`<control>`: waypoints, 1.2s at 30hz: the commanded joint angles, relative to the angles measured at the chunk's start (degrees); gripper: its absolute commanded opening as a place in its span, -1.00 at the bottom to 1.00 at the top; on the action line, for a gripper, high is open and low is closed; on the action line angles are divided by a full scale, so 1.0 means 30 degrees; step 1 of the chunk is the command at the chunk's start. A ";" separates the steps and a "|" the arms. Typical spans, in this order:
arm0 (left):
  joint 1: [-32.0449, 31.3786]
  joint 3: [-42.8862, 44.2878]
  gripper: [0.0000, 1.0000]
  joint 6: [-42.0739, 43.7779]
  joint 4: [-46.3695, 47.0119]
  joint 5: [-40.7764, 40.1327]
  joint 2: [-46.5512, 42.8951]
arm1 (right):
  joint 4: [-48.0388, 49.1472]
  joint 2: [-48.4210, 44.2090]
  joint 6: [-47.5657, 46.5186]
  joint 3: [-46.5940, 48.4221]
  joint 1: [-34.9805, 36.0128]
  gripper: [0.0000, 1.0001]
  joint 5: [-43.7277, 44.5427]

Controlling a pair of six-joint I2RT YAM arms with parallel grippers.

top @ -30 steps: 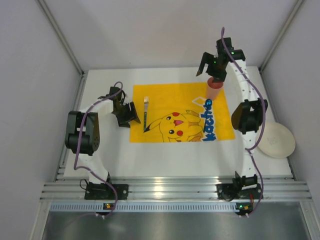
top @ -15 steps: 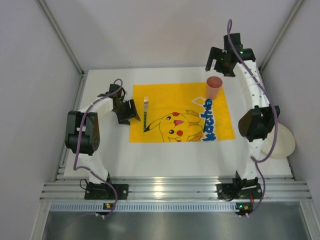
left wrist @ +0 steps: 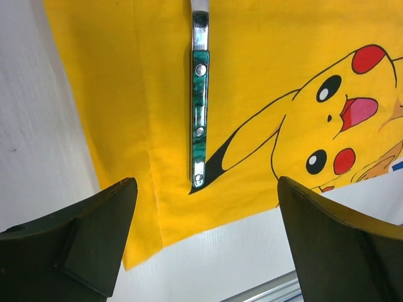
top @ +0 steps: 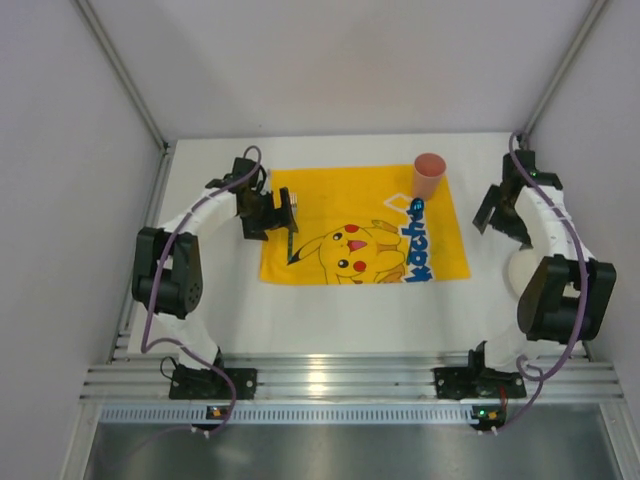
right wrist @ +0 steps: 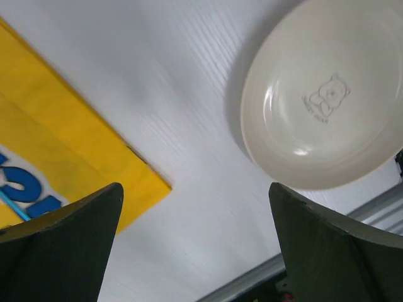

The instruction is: Set the dinner table for one person

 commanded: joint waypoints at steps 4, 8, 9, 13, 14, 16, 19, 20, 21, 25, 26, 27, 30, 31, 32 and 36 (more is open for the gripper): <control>0.0019 -0.0065 0.96 0.0587 -0.1159 -0.1057 -0.2059 | 0.2130 0.0459 0.0402 -0.3050 -0.0096 0.99 0.0041; -0.0010 -0.0594 0.97 0.0470 -0.1363 -0.1233 -0.2910 | 0.2571 0.1338 0.0081 -0.3373 -0.0622 1.00 0.0510; 0.0019 -0.0769 0.96 0.0411 -0.1479 -0.1263 -0.3289 | 0.2601 0.1399 -0.0065 -0.3344 -0.0711 0.99 0.0801; 0.0019 -0.1502 0.96 0.0001 -0.1539 -0.1322 -0.4287 | 0.3389 0.1545 -0.0329 -0.3956 -0.1500 0.99 0.0921; 0.0019 -0.1620 0.96 -0.0202 -0.1568 -0.1351 -0.4463 | 0.3566 0.1662 -0.0388 -0.4162 -0.1967 1.00 0.0921; -0.0039 -0.1913 0.95 -0.0350 -0.1626 -0.1380 -0.5049 | 0.4092 0.1838 -0.0360 -0.4718 -0.2438 0.99 0.0455; -0.0273 -0.2148 0.95 -0.0702 -0.1918 -0.1556 -0.5782 | 0.4358 0.2539 -0.0125 -0.4781 -0.2937 0.99 0.0013; -0.0361 -0.2177 0.95 -0.0906 -0.1978 -0.1614 -0.5957 | 0.4330 0.3122 -0.0096 -0.4722 -0.3054 0.99 0.0013; -0.0536 -0.2293 0.95 -0.0995 -0.2037 -0.1644 -0.6249 | 0.4329 0.3476 -0.0067 -0.4605 -0.3171 0.97 -0.0277; -0.0947 -0.2762 0.94 -0.1463 -0.2242 -0.1966 -0.6808 | 0.4505 0.4912 -0.0037 -0.3960 -0.3524 0.44 -0.1158; -0.0977 -0.2850 0.94 -0.1696 -0.2242 -0.2053 -0.6925 | 0.4563 0.5321 -0.0008 -0.3872 -0.3495 -0.07 -0.1246; -0.1035 -0.2996 0.93 -0.1786 -0.2242 -0.2141 -0.7158 | 0.4535 0.5470 -0.0037 -0.3842 -0.3524 -0.31 -0.1363; -0.1240 -0.3231 0.93 -0.2167 -0.2213 -0.2405 -0.7627 | 0.4389 0.6086 -0.0095 -0.3813 -0.3524 -0.89 -0.1655; -0.1328 -0.3319 0.93 -0.2341 -0.2155 -0.2435 -0.7745 | 0.4359 0.6087 -0.0067 -0.3929 -0.3524 -0.98 -0.1686; -0.1357 -0.3407 0.93 -0.2401 -0.2096 -0.2435 -0.7833 | 0.4359 0.6087 -0.0008 -0.3959 -0.3524 -1.00 -0.1773; -0.1620 -0.3904 0.92 -0.2723 -0.1891 -0.2610 -0.8214 | 0.4096 0.5444 -0.0008 -0.3785 -0.3495 -1.00 -0.1920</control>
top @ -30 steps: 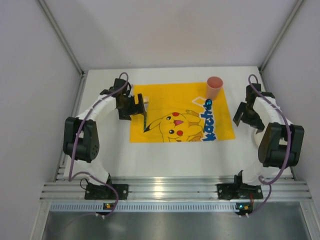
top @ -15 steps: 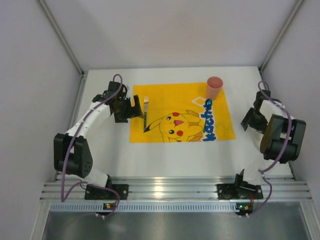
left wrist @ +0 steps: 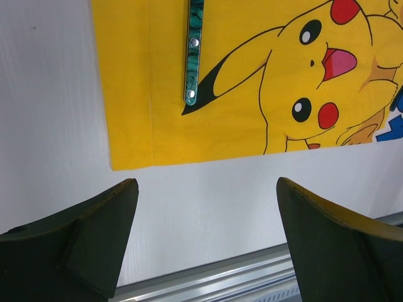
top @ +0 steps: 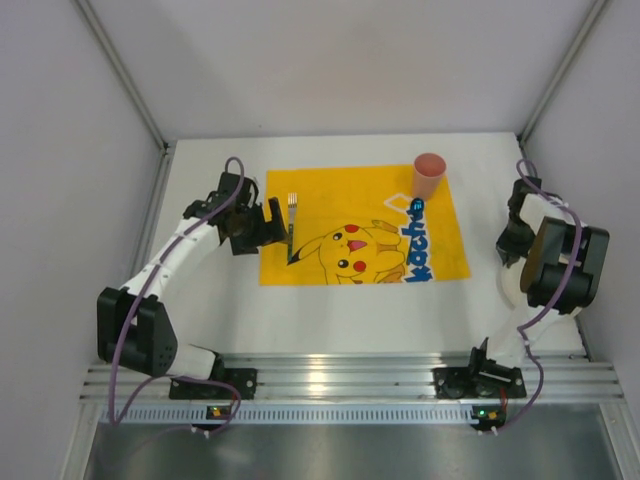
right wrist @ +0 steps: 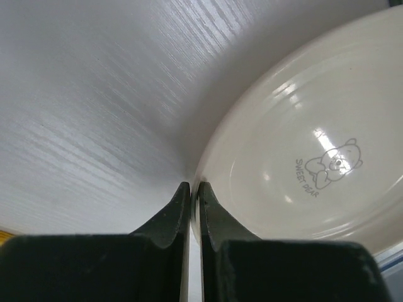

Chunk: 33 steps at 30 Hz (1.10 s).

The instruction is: Set the dinner table for one person

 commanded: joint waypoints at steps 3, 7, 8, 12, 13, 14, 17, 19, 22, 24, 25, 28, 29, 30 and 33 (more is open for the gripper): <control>-0.0558 -0.0431 0.92 -0.0707 0.0390 -0.0286 -0.0871 | -0.0533 -0.0775 0.0306 0.0524 0.0192 -1.00 -0.1099; -0.0764 -0.0138 0.91 -0.0736 0.0567 -0.0315 -0.0783 | -0.2872 -0.2593 0.0334 0.3766 0.1362 -1.00 -0.0101; -0.0764 -0.0109 0.90 -0.0736 0.0654 -0.0287 -0.0754 | -0.3257 -0.3147 0.0305 0.4504 0.2177 -1.00 0.0191; -0.0794 -0.0137 0.89 -0.0765 0.0918 -0.0257 -0.0666 | -0.5684 -0.3416 -0.0250 0.9101 0.5080 -1.00 0.3578; -0.0794 -0.0254 0.89 -0.0823 0.1006 -0.0228 -0.0724 | -0.6215 -0.3271 -0.0252 1.1257 0.5521 -1.00 0.4172; -0.0794 -0.0371 0.89 -0.0911 0.1123 -0.0141 -0.0754 | -0.6684 -0.2950 -0.0281 1.2410 0.7005 -1.00 0.4555; -0.0794 -0.0753 0.88 -0.0999 0.1300 -0.0198 -0.1075 | -0.8092 -0.1986 -0.0632 1.6425 0.9584 -1.00 0.6021; -0.0794 -0.0987 0.88 -0.0999 0.1271 -0.0548 -0.1426 | -0.9058 -0.1310 -0.0837 1.9287 1.1055 -1.00 0.6841; -0.0764 -0.1134 0.88 -0.0941 0.0949 -0.1397 -0.1954 | -0.8889 -0.0020 -0.1626 2.1531 1.4422 -1.00 0.6407; -0.0764 -0.1047 0.88 -0.0912 0.0628 -0.2418 -0.2334 | -0.7604 0.0304 -0.2705 2.1213 1.6797 -1.00 0.4310; -0.0735 -0.0988 0.88 -0.0912 0.0394 -0.2802 -0.2510 | -0.6640 0.0537 -0.2886 2.0979 1.7443 -1.00 0.3599; -0.0619 -0.0695 0.88 -0.1058 -0.0748 -0.5081 -0.3271 | -0.5986 0.1854 -0.2920 2.1529 1.8941 -1.00 0.0524; -0.0531 -0.0637 0.88 -0.1087 -0.1331 -0.5584 -0.3854 | -0.5841 0.2467 -0.2686 2.1620 1.9117 -1.00 -0.0528; -0.0240 -0.0694 0.88 -0.1145 -0.1656 -0.5995 -0.4178 | -0.5491 0.2676 -0.2480 2.1534 1.9177 -1.00 -0.1641; 0.0492 -0.1306 0.90 -0.1234 -0.2303 -0.6993 -0.5610 | -0.4556 0.3321 -0.2303 2.0804 1.9383 -1.00 -0.3023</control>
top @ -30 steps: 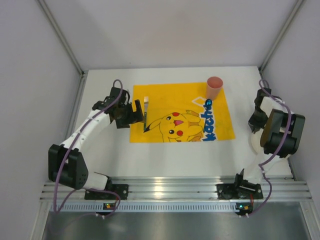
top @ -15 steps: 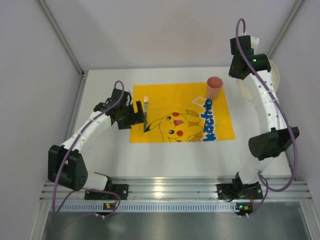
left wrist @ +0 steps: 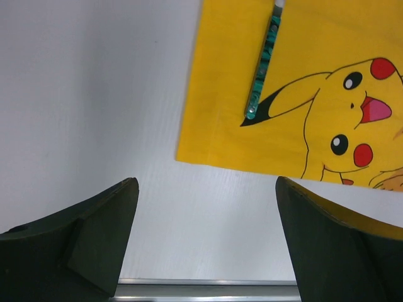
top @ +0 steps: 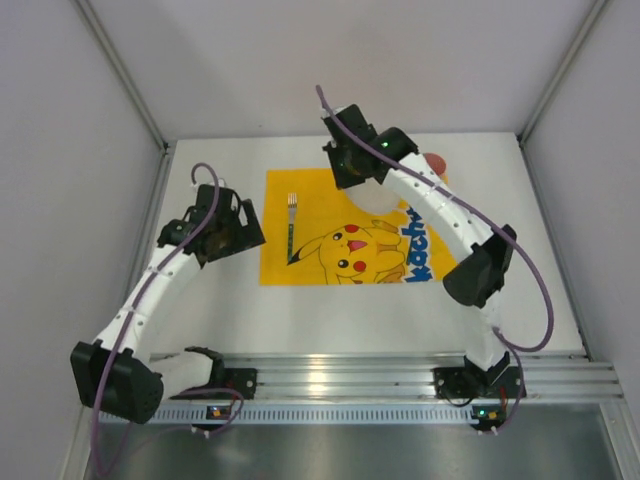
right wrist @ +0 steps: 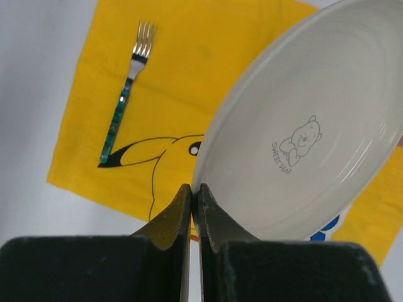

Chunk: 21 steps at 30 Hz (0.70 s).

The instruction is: Set the dinner table for one person

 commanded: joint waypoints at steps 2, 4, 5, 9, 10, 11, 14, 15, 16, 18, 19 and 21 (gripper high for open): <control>0.0947 -0.0842 0.91 -0.0323 -0.1175 -0.2195 -0.2614 | 0.2117 0.0502 -0.0066 -0.1211 -0.0034 -1.00 -0.3233; 0.1183 -0.1110 0.91 -0.0323 -0.1349 -0.2165 -0.3058 | 0.3024 0.0941 0.0022 -0.2500 -0.0063 -1.00 -0.4054; 0.1328 -0.1169 0.91 -0.0352 -0.1437 -0.2223 -0.3321 | 0.3579 0.1148 -0.0006 -0.2823 -0.0034 -1.00 -0.4376; 0.1417 -0.1140 0.91 -0.0294 -0.1789 -0.2282 -0.3645 | 0.3906 0.2377 -0.0065 -0.3441 0.0142 -1.00 -0.4524; 0.1417 -0.1140 0.91 -0.0265 -0.1761 -0.2282 -0.3675 | 0.3935 0.2757 -0.0036 -0.3471 0.0142 -1.00 -0.4642; 0.1417 -0.1140 0.91 -0.0236 -0.1790 -0.2253 -0.3675 | 0.3994 0.2935 -0.0007 -0.3529 0.0201 -1.00 -0.4730; 0.1447 -0.1140 0.91 -0.0148 -0.1732 -0.2194 -0.3559 | 0.4607 0.3171 -0.0007 -0.4493 0.0318 -1.00 -0.4877; 0.1447 -0.1140 0.91 -0.0148 -0.1702 -0.2165 -0.3471 | 0.5132 0.3171 0.0051 -0.5221 0.0318 -1.00 -0.4877; 0.1476 -0.1111 0.91 -0.0119 -0.1615 -0.2136 -0.3412 | 0.5398 0.3200 0.0052 -0.5577 0.0347 -1.00 -0.5457; 0.1476 -0.0965 0.91 -0.0060 -0.1498 -0.1990 -0.3236 | 0.5780 0.3288 0.0081 -0.6279 0.0319 -1.00 -0.5522; 0.1476 -0.0906 0.91 -0.0031 -0.1468 -0.1989 -0.3149 | 0.5781 0.3433 0.0052 -0.6428 0.0318 -1.00 -0.5522; 0.1476 -0.0730 0.91 0.0028 -0.1439 -0.1989 -0.2826 | 0.5811 0.3522 0.0052 -0.6896 0.0348 -1.00 -0.5493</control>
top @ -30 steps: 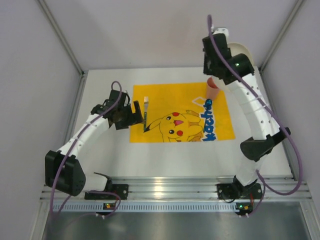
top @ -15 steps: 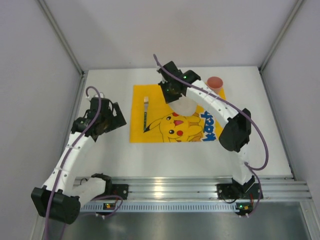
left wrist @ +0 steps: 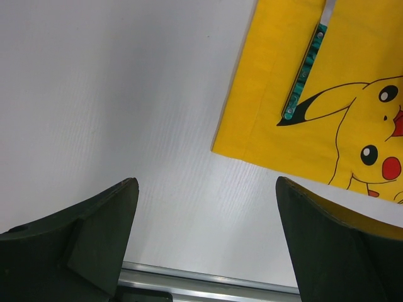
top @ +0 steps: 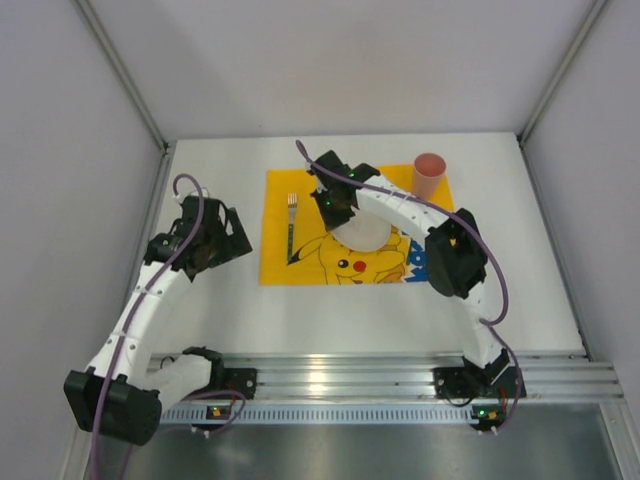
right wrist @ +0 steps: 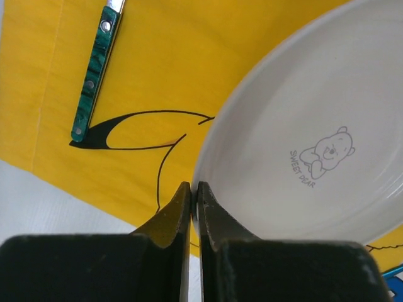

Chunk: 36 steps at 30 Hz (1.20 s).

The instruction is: Set the dinner table for one person

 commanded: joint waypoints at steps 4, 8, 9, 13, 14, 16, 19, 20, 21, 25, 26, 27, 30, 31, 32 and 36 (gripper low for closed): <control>0.0092 0.0582 0.91 0.0218 0.0318 0.0014 0.0702 | 0.1593 -0.0324 0.0030 -0.0927 0.0209 -0.36 -0.0801; 0.0092 0.0904 0.91 0.0335 0.0523 0.0103 0.1140 | 0.2383 -0.1525 0.0000 -0.1045 0.0238 0.21 -0.1649; 0.0092 0.0992 0.91 0.0364 0.0640 0.0132 0.1229 | 0.2473 -0.1847 -0.0028 -0.0958 0.0209 0.28 -0.1942; 0.0092 0.1548 0.91 0.0744 0.0961 0.0103 0.1873 | 0.2678 -0.4213 -0.0203 -0.0693 0.0238 0.55 -0.3203; 0.0092 0.1753 0.91 0.0832 0.1050 0.0074 0.1991 | 0.2911 -0.4832 -0.0233 -0.0838 0.0238 0.61 -0.3350; 0.0092 0.1901 0.92 0.1096 0.1604 0.0015 0.2196 | 0.3437 -0.7311 -0.0379 -0.2035 0.0239 0.70 -0.3440; 0.0092 0.2193 0.93 0.1330 0.2453 0.0539 0.2751 | 0.5106 -1.1584 -0.0789 -0.5691 0.0239 0.99 -0.2417; 0.0092 0.2223 0.94 0.1389 0.2718 0.0745 0.2927 | 0.6009 -1.2679 -0.0848 -0.6892 0.0238 0.99 -0.2066; 0.0092 0.2281 0.94 0.1390 0.2895 0.1299 0.3103 | 0.6337 -1.3705 -0.0878 -0.9514 0.0238 1.00 -0.1395; 0.0062 0.2458 0.96 0.1477 0.3247 0.2180 0.3953 | 0.6195 -1.9117 0.0612 -1.5388 0.0268 0.99 0.0836; 0.0062 0.2400 0.97 0.1478 0.3509 0.2328 0.3926 | 0.6223 -2.0150 0.0964 -1.6531 0.0268 0.99 0.1534; 0.0062 0.2312 0.97 0.1652 0.3715 0.2504 0.3925 | 0.6224 -2.1233 0.1403 -1.8660 0.0268 1.00 0.1918; 0.0062 0.1902 0.97 0.2004 0.4504 0.3265 0.3546 | 0.6370 -2.5745 0.2985 -2.1831 0.0268 1.00 0.2711; 0.0062 0.1698 0.97 0.2092 0.4624 0.3296 0.3312 | 0.6196 -2.7699 0.3772 -2.2222 0.0268 1.00 0.3003; 0.0062 0.1551 0.97 0.2122 0.4741 0.3267 0.3223 | 0.5730 -2.8531 0.4070 -2.2574 0.0268 1.00 0.3644; 0.0062 0.0964 0.97 0.2093 0.5240 0.3296 0.2725 | 0.4292 -3.1085 0.5506 -2.3251 0.0268 1.00 0.5523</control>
